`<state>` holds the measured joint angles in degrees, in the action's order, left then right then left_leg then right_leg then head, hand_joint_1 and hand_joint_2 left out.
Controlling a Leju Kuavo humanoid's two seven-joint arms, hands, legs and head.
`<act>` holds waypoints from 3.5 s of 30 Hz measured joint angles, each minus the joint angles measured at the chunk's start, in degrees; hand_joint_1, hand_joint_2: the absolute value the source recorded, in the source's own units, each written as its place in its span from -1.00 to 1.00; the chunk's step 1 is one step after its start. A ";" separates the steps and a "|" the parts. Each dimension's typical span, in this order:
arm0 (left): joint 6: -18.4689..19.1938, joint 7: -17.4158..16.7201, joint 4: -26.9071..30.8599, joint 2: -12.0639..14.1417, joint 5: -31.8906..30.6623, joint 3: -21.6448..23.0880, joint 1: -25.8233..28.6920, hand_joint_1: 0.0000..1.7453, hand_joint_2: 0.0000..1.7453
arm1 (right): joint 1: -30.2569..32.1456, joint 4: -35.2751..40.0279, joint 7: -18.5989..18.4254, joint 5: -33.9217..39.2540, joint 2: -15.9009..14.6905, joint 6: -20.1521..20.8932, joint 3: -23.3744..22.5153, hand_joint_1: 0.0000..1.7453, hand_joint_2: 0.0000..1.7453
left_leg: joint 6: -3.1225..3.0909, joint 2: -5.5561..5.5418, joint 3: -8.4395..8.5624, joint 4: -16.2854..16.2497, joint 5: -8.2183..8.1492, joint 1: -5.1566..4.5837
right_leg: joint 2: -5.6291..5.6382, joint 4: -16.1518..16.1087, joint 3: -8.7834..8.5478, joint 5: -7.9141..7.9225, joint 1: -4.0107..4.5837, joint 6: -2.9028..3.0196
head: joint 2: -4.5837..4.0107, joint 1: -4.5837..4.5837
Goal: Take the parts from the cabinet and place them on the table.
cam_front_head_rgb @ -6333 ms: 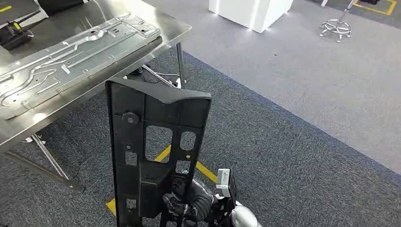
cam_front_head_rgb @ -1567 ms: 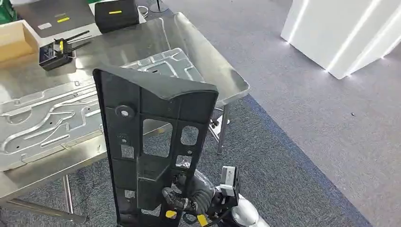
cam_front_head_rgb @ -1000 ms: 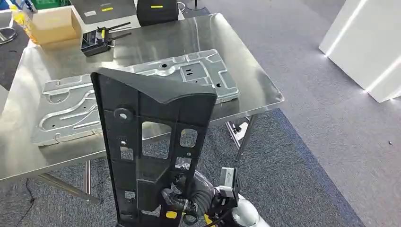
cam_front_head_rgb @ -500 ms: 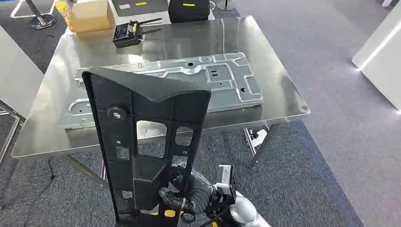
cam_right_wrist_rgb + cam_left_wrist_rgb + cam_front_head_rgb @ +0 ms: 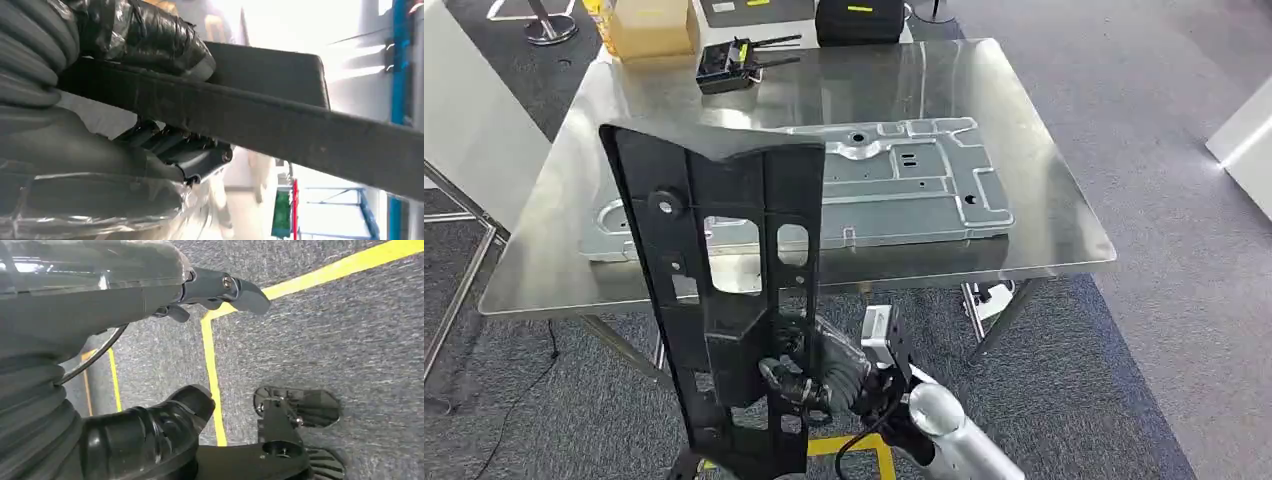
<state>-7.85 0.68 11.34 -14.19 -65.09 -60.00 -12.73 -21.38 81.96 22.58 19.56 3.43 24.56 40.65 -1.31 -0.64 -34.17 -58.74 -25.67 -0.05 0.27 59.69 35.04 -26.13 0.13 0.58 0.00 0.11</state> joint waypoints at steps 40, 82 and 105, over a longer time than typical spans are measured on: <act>4.42 -4.89 -0.04 -1.20 -6.36 4.00 -1.19 -1.00 1.00 | -54.33 -47.11 -19.89 -45.68 8.35 -45.37 -3.57 0.88 1.00 | 2.09 0.25 -9.65 -17.79 -6.42 0.68 | -0.06 -0.92 0.86 1.71 -0.63 1.16 | 0.00 0.09; 7.32 -7.72 -0.04 -2.38 -7.71 6.38 -3.17 -1.00 1.00 | -47.73 -62.59 -50.05 -109.15 13.83 -59.84 23.89 0.88 1.00 | -0.28 0.26 -1.14 0.52 1.71 1.13 | -0.01 3.99 3.39 -1.45 -0.72 -1.43 | 0.00 0.11; 7.87 -8.41 -0.07 -3.28 -7.32 6.88 -3.72 -1.00 1.00 | -44.63 -64.39 -49.09 -109.24 14.91 -58.64 25.29 0.88 1.00 | 2.37 0.52 -3.71 -1.98 3.51 1.28 | 0.00 -0.52 -0.88 -0.25 -0.89 0.40 | 0.00 0.22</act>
<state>0.02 -7.74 11.28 -17.46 -72.41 -53.11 -16.45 -66.01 17.57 -26.51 -89.68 18.34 -34.07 65.94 1.06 -0.11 -37.88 -60.72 -22.15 1.23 0.28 59.18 34.16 -26.38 -0.77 0.98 0.00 0.33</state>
